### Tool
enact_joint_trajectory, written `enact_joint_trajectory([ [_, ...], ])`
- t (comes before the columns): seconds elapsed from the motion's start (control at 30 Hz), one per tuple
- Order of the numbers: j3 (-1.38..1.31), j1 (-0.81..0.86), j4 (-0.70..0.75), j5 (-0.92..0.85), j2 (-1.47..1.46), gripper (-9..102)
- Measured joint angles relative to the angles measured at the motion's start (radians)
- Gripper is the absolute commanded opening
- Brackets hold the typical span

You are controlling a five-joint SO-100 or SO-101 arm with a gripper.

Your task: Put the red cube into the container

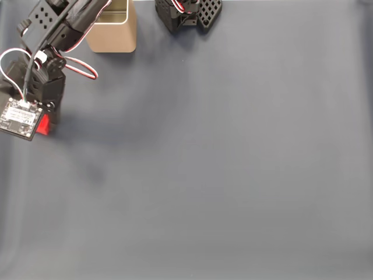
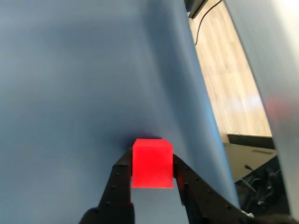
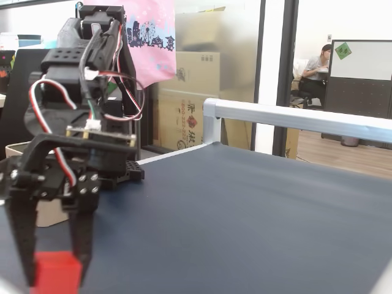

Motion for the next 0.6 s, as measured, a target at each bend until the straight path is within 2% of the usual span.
enact_joint_trajectory([
  [0.3,-0.023,-0.078,0.278,0.172,0.284,0],
  [0.6,0.152,-0.081,0.482,0.219,0.713,0],
])
